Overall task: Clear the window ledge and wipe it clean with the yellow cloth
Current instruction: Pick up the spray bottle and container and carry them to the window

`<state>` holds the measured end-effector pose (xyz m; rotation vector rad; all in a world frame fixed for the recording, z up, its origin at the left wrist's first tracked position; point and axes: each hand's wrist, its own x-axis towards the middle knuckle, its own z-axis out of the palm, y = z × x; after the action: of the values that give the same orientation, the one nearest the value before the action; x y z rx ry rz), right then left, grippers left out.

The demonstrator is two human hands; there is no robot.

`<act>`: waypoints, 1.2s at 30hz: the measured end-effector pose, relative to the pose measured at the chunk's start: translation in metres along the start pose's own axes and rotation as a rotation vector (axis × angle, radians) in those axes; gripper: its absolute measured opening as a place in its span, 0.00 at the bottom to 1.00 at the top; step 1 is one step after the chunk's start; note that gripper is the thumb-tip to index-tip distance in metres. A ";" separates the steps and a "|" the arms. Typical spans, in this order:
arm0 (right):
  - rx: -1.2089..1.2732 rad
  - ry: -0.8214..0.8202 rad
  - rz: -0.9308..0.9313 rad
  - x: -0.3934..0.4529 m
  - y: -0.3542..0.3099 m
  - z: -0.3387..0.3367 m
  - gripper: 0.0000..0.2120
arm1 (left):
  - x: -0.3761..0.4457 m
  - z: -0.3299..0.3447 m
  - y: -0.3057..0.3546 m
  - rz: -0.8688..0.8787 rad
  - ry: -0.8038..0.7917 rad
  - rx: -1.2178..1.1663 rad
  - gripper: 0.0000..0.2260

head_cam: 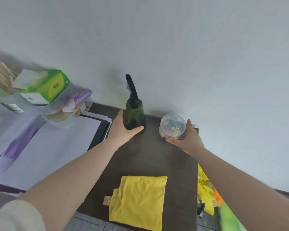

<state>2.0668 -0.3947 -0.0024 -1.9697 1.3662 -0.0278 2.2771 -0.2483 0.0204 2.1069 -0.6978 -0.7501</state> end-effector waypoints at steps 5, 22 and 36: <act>0.038 0.069 0.032 0.014 -0.013 0.021 0.60 | 0.035 -0.003 -0.002 0.033 -0.004 -0.050 0.47; 0.047 0.136 0.069 0.005 -0.007 0.016 0.49 | 0.043 0.006 0.019 0.065 -0.079 0.049 0.31; 0.160 0.310 0.159 -0.102 0.113 -0.104 0.46 | -0.061 0.109 0.140 0.302 -0.284 0.153 0.31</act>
<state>1.8901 -0.3872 0.0473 -1.7701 1.6600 -0.3704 2.1280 -0.3360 0.0933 1.9825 -1.2315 -0.8547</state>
